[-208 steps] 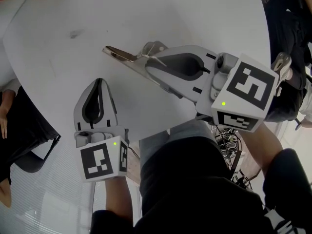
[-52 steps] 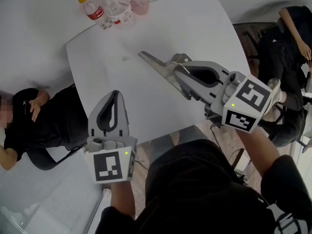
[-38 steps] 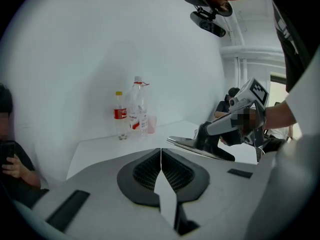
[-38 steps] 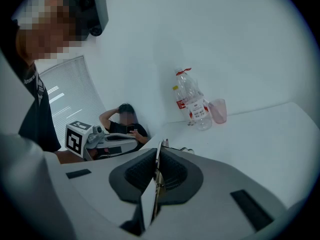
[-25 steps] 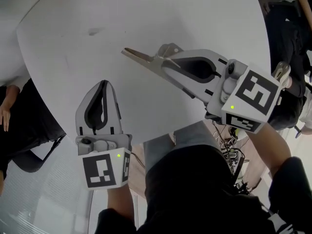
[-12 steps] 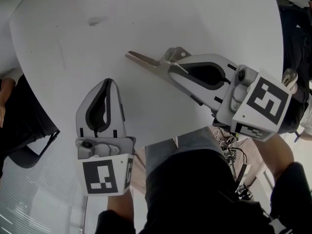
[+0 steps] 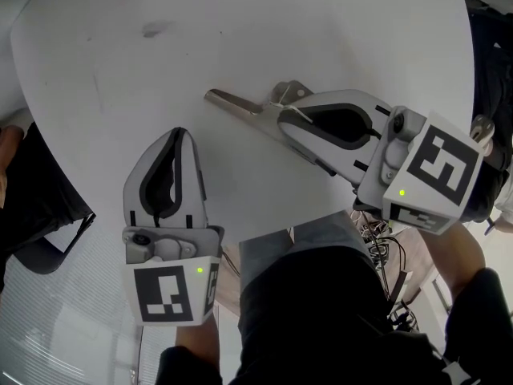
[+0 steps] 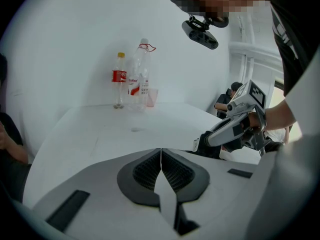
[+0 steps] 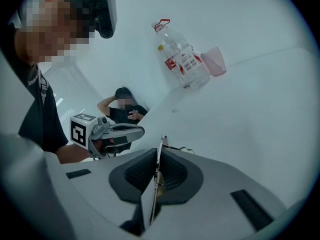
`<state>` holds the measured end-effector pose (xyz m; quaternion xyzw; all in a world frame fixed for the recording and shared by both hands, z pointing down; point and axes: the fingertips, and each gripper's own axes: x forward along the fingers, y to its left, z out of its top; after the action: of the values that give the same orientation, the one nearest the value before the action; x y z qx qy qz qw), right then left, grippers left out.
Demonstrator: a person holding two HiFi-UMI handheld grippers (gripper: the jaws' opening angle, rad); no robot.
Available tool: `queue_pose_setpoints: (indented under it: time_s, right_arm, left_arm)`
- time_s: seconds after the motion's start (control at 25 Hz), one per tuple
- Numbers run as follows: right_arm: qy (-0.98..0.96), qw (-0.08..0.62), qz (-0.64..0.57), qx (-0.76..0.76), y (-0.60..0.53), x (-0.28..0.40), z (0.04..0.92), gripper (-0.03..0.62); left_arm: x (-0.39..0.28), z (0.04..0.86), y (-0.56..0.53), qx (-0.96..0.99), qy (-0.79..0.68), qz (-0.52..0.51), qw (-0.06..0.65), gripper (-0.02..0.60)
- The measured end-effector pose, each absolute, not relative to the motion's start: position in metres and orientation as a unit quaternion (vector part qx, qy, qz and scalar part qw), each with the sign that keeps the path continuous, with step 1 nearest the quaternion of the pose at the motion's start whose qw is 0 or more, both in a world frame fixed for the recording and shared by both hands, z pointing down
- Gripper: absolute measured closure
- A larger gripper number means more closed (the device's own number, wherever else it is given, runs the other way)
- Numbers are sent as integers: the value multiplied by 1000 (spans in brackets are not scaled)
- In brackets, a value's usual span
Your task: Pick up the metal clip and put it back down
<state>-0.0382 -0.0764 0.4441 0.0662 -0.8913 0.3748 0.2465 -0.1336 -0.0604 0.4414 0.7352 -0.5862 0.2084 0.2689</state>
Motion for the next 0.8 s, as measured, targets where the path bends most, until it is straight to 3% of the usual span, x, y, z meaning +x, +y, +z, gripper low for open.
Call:
queue_pose_setpoints:
  time_s: [0.8]
  right_arm:
    - [-899, 274, 335, 73, -84, -37, 445, 542]
  left_arm:
    - [-120, 434, -62, 739, -583, 210, 265, 558]
